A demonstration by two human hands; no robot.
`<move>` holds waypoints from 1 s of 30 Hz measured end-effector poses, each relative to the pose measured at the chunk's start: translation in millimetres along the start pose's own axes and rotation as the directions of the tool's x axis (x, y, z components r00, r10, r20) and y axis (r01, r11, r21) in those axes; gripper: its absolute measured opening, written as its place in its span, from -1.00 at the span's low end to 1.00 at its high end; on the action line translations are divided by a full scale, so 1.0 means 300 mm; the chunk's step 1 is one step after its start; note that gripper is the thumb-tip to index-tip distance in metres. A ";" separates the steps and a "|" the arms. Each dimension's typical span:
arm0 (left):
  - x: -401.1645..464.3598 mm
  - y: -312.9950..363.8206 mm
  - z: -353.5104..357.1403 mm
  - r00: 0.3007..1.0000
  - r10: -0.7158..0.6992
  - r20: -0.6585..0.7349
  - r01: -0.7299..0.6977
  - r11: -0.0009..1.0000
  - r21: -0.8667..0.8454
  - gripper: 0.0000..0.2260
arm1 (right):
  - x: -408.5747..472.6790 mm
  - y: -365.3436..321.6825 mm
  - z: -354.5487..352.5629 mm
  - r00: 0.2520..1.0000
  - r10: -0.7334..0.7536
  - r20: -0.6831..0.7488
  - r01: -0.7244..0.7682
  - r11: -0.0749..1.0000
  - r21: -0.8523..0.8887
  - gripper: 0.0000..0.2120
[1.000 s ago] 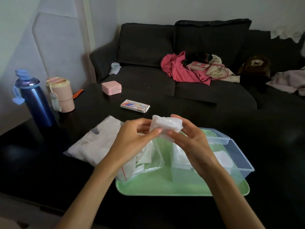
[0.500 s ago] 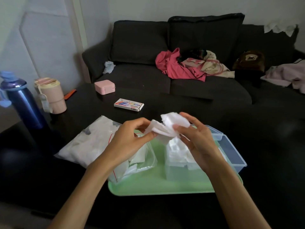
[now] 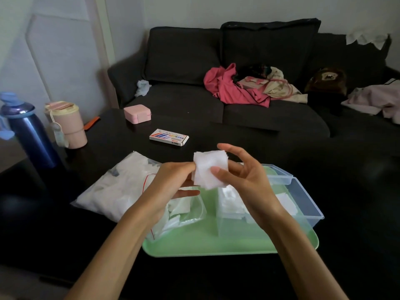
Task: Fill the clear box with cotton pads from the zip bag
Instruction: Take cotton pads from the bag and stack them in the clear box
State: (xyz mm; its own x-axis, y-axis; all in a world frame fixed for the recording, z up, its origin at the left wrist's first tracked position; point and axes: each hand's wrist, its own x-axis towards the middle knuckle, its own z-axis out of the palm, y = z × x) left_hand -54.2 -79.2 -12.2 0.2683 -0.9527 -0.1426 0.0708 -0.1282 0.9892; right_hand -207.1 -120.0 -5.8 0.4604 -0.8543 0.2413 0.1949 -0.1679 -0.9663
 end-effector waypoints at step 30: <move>0.053 -0.142 0.152 0.778 0.409 0.477 -0.562 0.114 0.819 -0.72 | 0.004 -0.021 -0.462 0.884 0.200 -0.423 -0.468 0.341 -0.816 -0.79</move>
State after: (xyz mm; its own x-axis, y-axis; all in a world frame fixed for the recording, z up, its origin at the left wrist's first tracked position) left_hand -96.6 -101.5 -55.3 -0.2202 -0.9249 0.3098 -0.9298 0.2951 0.2201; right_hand -327.7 -188.1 -11.7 0.0795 -0.9967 -0.0183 -0.8553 -0.0588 -0.5148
